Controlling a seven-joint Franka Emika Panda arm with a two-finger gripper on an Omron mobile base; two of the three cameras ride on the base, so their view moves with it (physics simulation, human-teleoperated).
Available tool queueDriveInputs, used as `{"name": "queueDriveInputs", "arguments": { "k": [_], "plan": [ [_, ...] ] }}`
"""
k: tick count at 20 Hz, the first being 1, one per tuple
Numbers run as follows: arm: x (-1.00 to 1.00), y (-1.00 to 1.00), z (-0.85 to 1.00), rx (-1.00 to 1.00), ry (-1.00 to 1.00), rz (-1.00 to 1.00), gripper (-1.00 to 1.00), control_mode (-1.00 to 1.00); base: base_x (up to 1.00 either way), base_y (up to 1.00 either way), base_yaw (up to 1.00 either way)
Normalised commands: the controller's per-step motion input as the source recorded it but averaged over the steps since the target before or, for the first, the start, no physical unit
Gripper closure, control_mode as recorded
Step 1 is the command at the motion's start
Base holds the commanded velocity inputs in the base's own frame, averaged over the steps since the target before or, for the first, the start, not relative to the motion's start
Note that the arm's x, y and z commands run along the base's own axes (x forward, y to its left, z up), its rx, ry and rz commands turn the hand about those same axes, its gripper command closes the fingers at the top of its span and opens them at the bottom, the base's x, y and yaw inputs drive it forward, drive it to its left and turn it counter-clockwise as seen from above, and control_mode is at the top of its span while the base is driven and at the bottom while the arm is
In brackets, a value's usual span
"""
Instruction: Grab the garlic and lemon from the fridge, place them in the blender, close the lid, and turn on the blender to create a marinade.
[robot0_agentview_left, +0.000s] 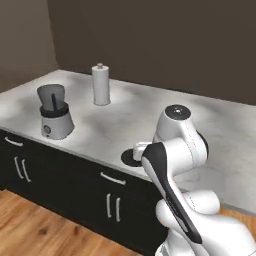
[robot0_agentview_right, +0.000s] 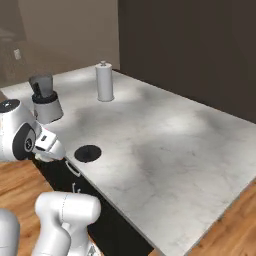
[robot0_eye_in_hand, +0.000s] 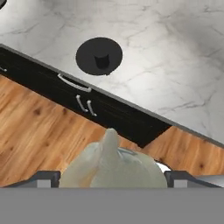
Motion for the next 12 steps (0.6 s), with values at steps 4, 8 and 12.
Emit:
{"name": "queueDriveInputs", "arguments": {
  "k": [4,8,12],
  "plan": [
    [0.00,0.00,0.00,0.00,0.00,0.00,1.00,1.00,0.12,1.00,-0.52],
    [0.00,0.00,0.00,0.00,0.00,0.00,1.00,1.00,0.21,1.00,-0.51],
    [0.00,0.00,0.00,0.00,0.00,0.00,1.00,1.00,0.13,0.97,-0.46]
  ]
}}
